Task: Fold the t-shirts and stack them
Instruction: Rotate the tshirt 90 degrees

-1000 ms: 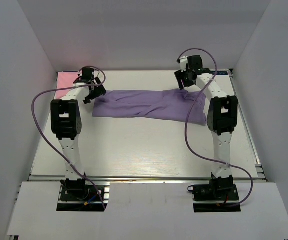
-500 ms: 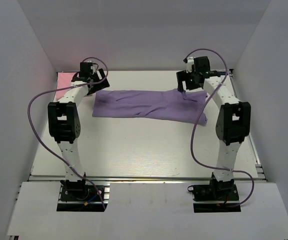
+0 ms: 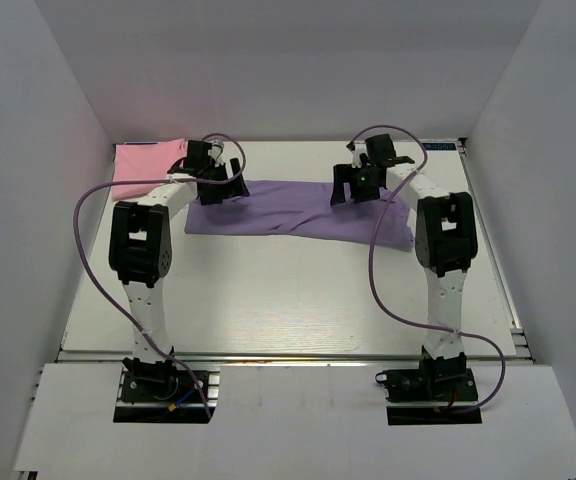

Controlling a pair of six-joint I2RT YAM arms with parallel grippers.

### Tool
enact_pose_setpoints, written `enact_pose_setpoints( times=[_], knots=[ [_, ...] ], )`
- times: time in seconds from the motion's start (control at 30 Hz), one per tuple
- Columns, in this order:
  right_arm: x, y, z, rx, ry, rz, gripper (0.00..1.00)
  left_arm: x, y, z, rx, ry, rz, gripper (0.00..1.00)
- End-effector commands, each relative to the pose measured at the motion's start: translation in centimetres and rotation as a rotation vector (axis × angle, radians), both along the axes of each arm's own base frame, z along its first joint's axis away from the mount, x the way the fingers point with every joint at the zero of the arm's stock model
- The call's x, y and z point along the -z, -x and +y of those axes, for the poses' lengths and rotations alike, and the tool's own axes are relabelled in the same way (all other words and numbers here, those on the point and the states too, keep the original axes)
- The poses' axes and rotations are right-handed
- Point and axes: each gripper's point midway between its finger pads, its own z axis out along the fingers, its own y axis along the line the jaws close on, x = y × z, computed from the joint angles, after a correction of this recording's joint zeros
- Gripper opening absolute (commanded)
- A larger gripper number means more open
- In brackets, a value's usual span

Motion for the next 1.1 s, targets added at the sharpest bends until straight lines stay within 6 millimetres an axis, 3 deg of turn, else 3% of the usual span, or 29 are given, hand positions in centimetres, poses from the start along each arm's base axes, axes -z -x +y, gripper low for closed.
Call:
enact_pose_setpoints(
  times=[0.0,0.07,0.1,0.13,0.2,0.23,0.3,0.33,0.43,0.57,0.6,0.63,0.67,0.7,0.73,0.77,0.8,0.83,0.93,1.07],
  knots=[
    [-1.6,-4.7,-1.9,0.177,0.06,-0.119,0.9,2.1,1.7,1.1,0.003,-0.028,0.061,1.0],
    [-0.8,-6.3,-3.6,0.314,0.096,-0.136,0.9,2.8,2.7,1.4,-0.004,-0.04,0.088,1.0],
    [-0.8,-7.9,-7.1,0.48,0.215,-0.189,0.9,4.0,3.6,2.1,-0.024,-0.072,0.122,1.0],
    [-1.2,-9.0,-7.7,0.525,0.23,-0.219,0.9,4.1,4.1,2.2,-0.017,-0.078,0.126,1.0],
    [-1.2,-9.7,-11.0,0.654,0.304,-0.233,0.9,5.1,5.3,2.8,-0.031,-0.102,0.154,1.0],
    [-3.0,-10.8,-11.1,0.684,0.281,-0.27,0.9,5.1,5.9,3.1,-0.029,-0.119,0.163,1.0],
    [-3.3,-11.5,-12.6,0.723,0.288,-0.279,0.9,5.2,6.9,3.5,-0.034,-0.128,0.174,1.0],
    [-4.3,-12.1,-12.0,0.697,0.261,-0.297,0.9,5.2,7.3,3.5,-0.034,-0.129,0.18,1.0],
    [-4.8,-12.2,-11.8,0.656,0.238,-0.298,0.9,5.6,8.9,3.8,-0.033,-0.132,0.198,1.0],
    [-5.1,-10.3,-10.0,0.549,0.223,-0.247,0.9,5.9,11.7,3.1,-0.019,-0.099,0.24,1.0],
    [-6.2,-9.8,-9.5,0.525,0.199,-0.251,0.9,6.0,12.3,3.1,-0.031,-0.092,0.25,1.0],
    [-6.0,-9.1,-8.5,0.491,0.191,-0.234,0.9,6.5,13.7,2.4,-0.028,-0.072,0.277,1.0],
    [-4.5,-7.7,-8.2,0.469,0.197,-0.185,0.9,6.0,14.5,1.4,-0.01,-0.043,0.279,1.0],
    [-5.7,-7.0,-7.5,0.453,0.183,-0.194,0.9,6.0,15.6,0.9,-0.004,-0.023,0.298,1.0],
    [-4.5,-5.3,-6.8,0.429,0.191,-0.137,0.9,6.9,17.9,0.0,0.016,-0.005,0.349,1.0],
    [-3.6,-4.2,-6.5,0.42,0.191,-0.099,0.9,6.3,19.2,-0.9,0.045,0.036,0.357,1.0],
    [-3.9,-3.6,-6.1,0.414,0.19,-0.092,0.9,6.3,20.4,-1.3,0.065,0.043,0.368,1.0],
    [-2.7,-2.0,-5.8,0.404,0.215,-0.042,0.9,7.1,23.3,-1.8,0.087,0.038,0.429,1.0],
    [-0.1,1.1,-5.9,0.425,0.275,0.022,0.9,6.6,28.9,-2.4,0.145,0.037,0.517,1.0],
    [1.6,1.3,-5.3,0.43,0.259,0.061,0.9,6.3,33.9,-3.5,0.269,0.049,0.575,1.0]
  ],
)
